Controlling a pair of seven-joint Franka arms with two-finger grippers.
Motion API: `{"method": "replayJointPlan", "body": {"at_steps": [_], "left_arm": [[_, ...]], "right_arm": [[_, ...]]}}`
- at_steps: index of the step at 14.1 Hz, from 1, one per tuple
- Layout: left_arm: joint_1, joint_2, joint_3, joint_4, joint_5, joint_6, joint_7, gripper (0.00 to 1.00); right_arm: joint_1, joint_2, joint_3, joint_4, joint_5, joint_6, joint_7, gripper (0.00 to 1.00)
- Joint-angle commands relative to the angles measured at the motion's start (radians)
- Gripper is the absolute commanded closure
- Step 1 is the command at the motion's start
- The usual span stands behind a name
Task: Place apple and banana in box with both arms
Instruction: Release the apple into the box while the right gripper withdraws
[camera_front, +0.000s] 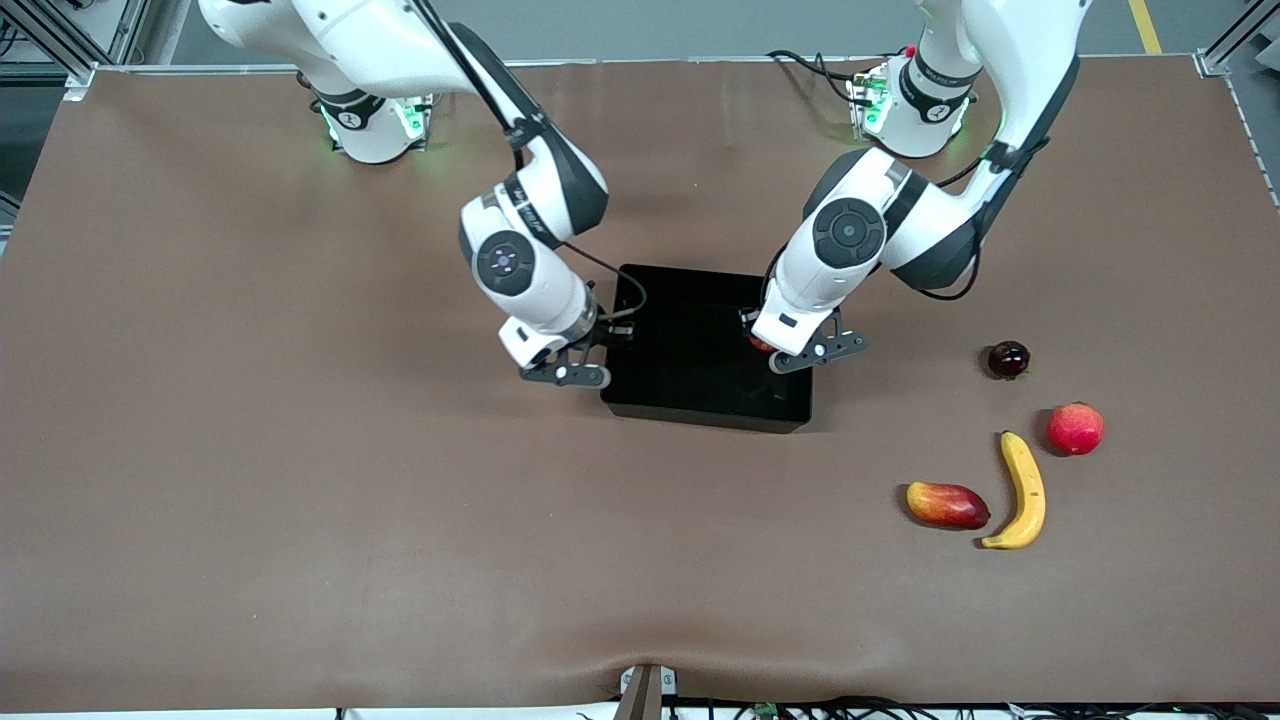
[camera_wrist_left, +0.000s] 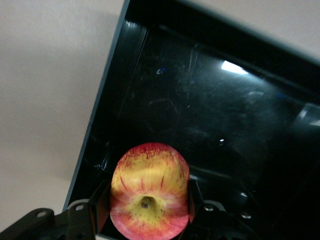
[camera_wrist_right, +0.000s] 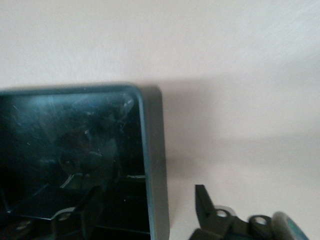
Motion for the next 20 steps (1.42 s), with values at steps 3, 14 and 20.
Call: {"method": "replayJointPlan", "body": {"at_steps": [3,14,20], "left_arm": [[0.015,0.081,-0.007,-0.023,0.027,0.041,-0.011,1.0],[0.03,0.063,-0.002,0.185,0.027,-0.13,-0.028,0.0],[0.24,0.12,-0.001,0.391,0.234,-0.343,0.218,0.0]], "right_arm": [[-0.028,-0.066,-0.132,0.278,-0.073,-0.462,-0.001,0.0],[-0.169,-0.277,-0.166,0.388,-0.287,-0.859,0.008,0.0],[-0.218,-0.402,-0.168,0.291,-0.337,-0.842,-0.006,0.0]]}}
